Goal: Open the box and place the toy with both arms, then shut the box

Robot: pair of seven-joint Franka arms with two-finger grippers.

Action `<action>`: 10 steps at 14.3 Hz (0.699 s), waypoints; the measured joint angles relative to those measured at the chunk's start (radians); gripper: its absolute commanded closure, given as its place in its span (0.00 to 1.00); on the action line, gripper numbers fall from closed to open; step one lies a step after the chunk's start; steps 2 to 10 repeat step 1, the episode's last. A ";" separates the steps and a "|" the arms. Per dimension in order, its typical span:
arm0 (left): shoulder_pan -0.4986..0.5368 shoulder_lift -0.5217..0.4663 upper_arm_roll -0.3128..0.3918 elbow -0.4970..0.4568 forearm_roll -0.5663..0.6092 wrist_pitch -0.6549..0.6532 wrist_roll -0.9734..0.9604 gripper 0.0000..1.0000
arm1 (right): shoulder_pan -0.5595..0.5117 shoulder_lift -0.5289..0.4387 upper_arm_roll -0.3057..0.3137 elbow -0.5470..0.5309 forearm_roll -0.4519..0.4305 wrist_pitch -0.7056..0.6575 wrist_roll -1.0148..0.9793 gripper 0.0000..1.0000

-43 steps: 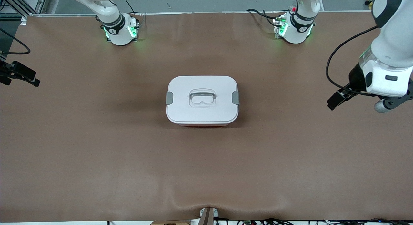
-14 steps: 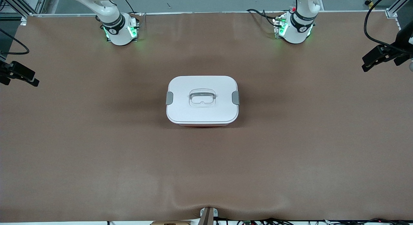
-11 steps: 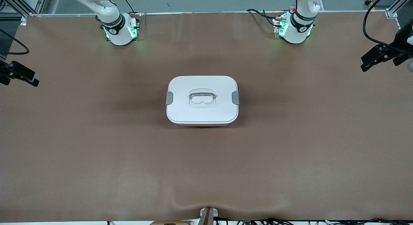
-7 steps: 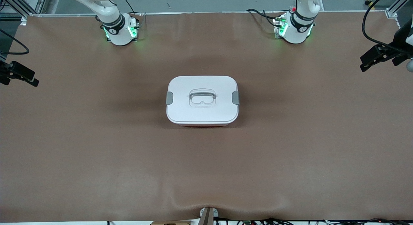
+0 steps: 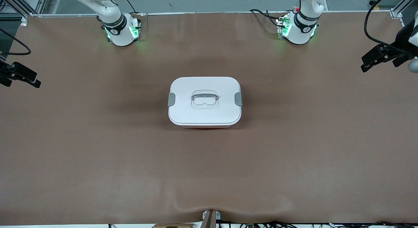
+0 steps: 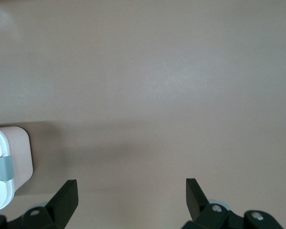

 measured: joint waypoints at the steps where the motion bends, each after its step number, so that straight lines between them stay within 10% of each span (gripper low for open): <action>1: 0.000 0.000 0.000 0.000 0.000 -0.001 0.000 0.00 | 0.000 0.000 0.000 0.000 0.000 0.000 0.000 0.00; 10: 0.000 0.000 0.000 0.000 0.000 -0.001 0.000 0.00 | 0.000 0.000 0.000 0.000 0.000 0.000 0.000 0.00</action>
